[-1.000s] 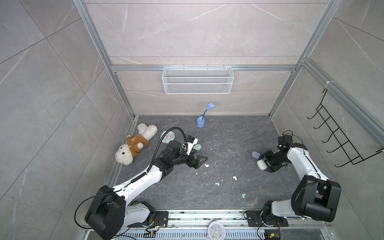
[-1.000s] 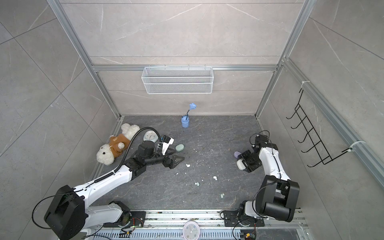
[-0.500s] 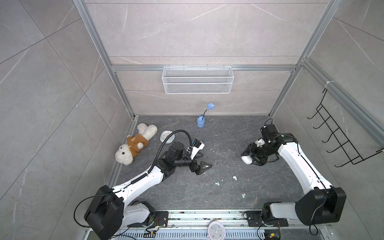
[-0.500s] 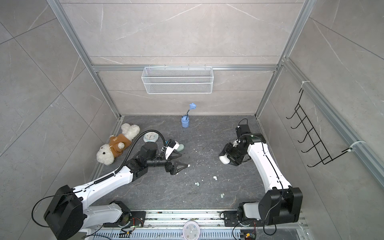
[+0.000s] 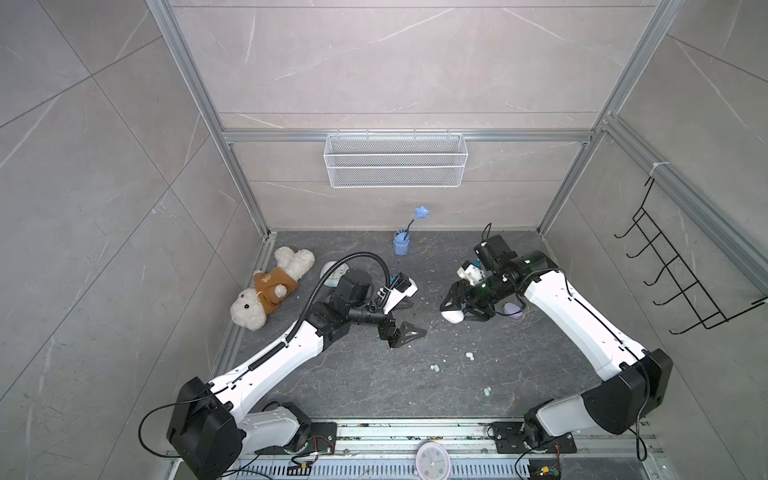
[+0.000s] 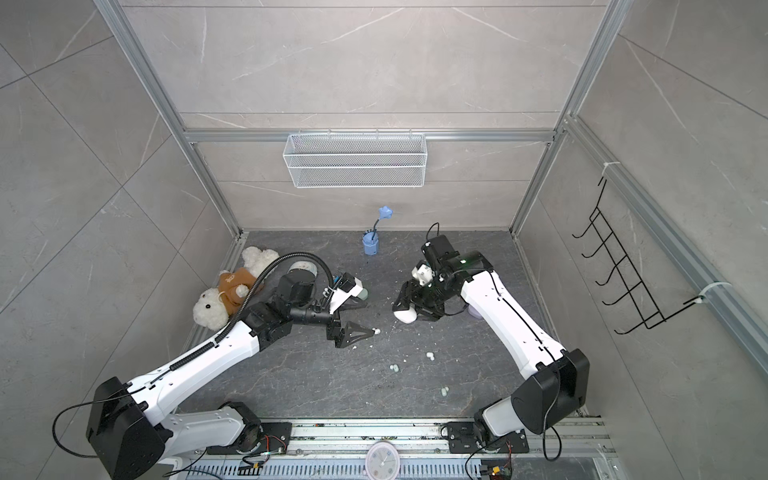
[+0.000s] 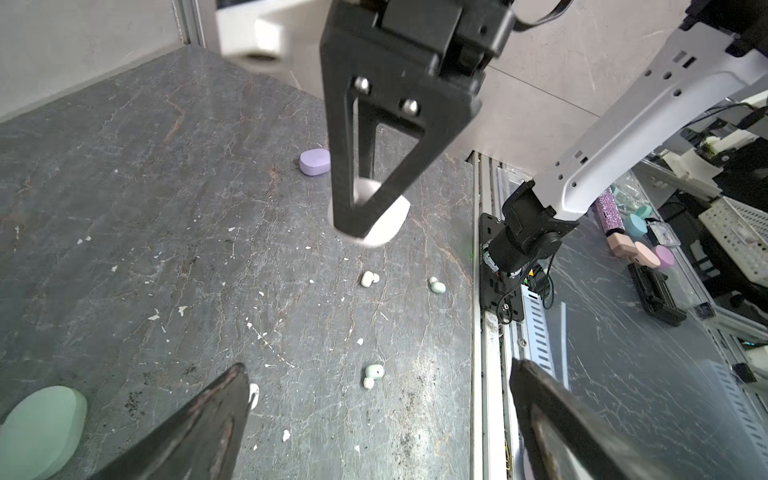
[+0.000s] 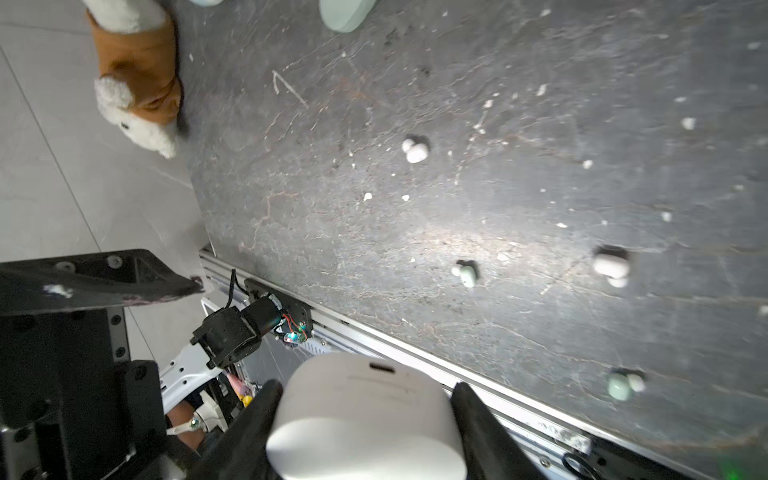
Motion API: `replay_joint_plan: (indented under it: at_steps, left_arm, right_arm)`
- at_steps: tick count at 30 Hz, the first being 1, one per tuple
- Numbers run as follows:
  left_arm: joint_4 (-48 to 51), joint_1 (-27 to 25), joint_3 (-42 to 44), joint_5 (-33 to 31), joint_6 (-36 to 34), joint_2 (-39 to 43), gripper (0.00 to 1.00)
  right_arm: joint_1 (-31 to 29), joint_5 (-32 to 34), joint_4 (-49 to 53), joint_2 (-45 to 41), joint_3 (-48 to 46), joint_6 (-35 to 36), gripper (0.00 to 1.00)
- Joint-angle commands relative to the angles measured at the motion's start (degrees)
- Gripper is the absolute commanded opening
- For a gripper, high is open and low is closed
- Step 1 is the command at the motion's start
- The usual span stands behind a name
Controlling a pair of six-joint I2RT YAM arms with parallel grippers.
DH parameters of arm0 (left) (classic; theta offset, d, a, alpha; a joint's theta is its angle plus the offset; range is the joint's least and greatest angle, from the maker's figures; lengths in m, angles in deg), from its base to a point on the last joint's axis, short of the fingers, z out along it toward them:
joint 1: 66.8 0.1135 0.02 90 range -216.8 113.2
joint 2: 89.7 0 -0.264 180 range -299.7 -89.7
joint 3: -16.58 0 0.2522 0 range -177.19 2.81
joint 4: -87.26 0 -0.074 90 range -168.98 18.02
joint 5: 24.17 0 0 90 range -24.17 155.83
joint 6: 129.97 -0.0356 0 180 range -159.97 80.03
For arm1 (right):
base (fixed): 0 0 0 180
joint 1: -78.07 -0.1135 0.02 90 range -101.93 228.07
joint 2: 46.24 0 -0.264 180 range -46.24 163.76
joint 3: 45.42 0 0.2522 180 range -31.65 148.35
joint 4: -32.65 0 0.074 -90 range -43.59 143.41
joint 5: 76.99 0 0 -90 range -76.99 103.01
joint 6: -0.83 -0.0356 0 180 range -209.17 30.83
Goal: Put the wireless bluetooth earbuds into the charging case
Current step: 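Lift the white case with the right gripper and carry it toward the left gripper, then close the left gripper on the white case while the right gripper holds it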
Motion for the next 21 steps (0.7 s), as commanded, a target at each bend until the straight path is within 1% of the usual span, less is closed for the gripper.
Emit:
replay_joint_plan:
  at_steps: [1,5,8,12,17,21]
  left_arm:
    - [9.0,-0.3,-2.0,1.5,-7.3,0.0,0.99]
    - [8.6,-0.3,-0.9,1.4,-8.7,1.5,0.97]
    - [9.0,-0.3,-0.6,0.4,-10.0,1.9,0.93]
    - [9.2,-0.3,-1.0,-0.7,-11.1,1.5,0.89]
    - [6.9,-0.3,-1.9,-0.8,-11.2,0.7,0.82]
    - [6.3,-0.3,-2.8,1.5,-11.3,-0.4,0.76]
  right_arm:
    - [-2.8,-5.3,-6.1,0.9,0.6,0.2,0.56]
    - [-5.4,-7.7,-9.6,1.5,0.7,0.4,0.56]
    - [-6.7,-9.8,-11.7,1.5,0.3,0.4,0.56]
    - [-7.7,-10.1,-11.1,1.7,0.2,1.2,0.56]
    - [-8.9,-10.3,-11.0,2.0,-0.5,1.3,0.56]
    - [-9.4,-10.4,-11.6,2.0,-0.5,1.1,0.56]
